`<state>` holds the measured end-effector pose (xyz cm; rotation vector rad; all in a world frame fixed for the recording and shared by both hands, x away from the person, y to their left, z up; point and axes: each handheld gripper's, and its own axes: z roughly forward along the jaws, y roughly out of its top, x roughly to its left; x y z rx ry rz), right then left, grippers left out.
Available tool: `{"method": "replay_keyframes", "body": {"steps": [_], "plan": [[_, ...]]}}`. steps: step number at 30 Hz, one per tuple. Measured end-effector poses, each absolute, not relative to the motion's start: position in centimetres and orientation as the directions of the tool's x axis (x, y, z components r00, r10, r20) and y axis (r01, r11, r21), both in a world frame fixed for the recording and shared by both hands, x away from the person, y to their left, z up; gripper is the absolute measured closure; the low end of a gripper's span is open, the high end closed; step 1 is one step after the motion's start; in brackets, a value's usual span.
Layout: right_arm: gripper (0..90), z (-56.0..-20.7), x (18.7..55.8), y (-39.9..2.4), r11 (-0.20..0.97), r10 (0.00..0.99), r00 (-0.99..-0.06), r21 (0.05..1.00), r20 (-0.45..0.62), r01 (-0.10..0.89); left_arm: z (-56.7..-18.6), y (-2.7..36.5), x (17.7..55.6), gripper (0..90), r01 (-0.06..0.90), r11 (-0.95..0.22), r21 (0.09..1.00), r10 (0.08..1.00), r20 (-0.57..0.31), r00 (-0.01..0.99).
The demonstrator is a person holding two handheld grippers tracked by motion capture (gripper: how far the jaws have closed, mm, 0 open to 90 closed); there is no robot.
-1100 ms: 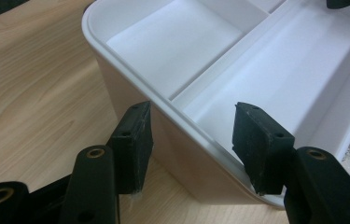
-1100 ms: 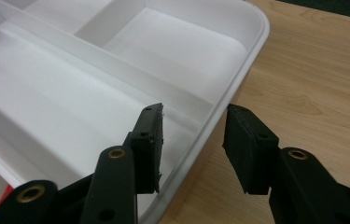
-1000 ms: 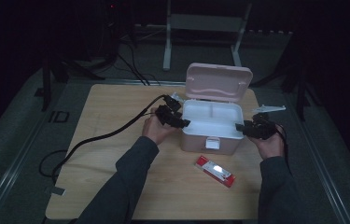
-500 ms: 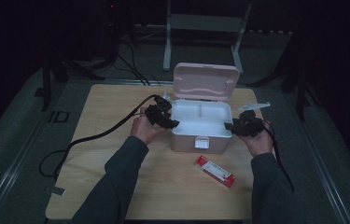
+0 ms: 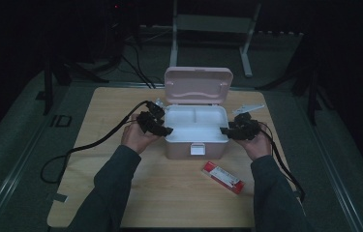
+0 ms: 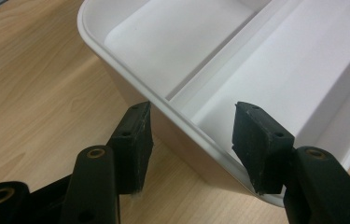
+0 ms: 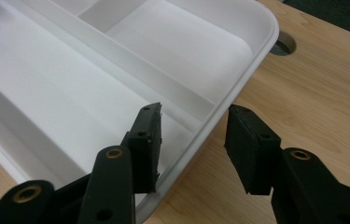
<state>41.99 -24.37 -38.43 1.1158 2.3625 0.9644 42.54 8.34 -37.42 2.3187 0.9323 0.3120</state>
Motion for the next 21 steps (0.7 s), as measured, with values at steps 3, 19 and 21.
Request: {"method": "replay_keyframes", "body": {"steps": [3,19,21], "plan": [[55.4,-38.4,42.0,-23.8,0.466,0.769,-0.639,0.708,-0.028,0.531,-37.5,9.1,42.2,47.3,0.549,-0.557,0.623,0.695,-0.012,0.719],[54.5,-38.2,42.1,-21.9,0.502,0.737,-0.675,0.697,-0.035,0.512,-37.5,10.9,41.4,47.4,0.559,-0.543,0.627,0.712,-0.01,0.702],[54.4,-38.2,42.1,-21.8,0.505,0.734,-0.678,0.697,-0.035,0.51,-37.5,10.9,41.4,47.4,0.558,-0.545,0.626,0.711,-0.007,0.703]]}}
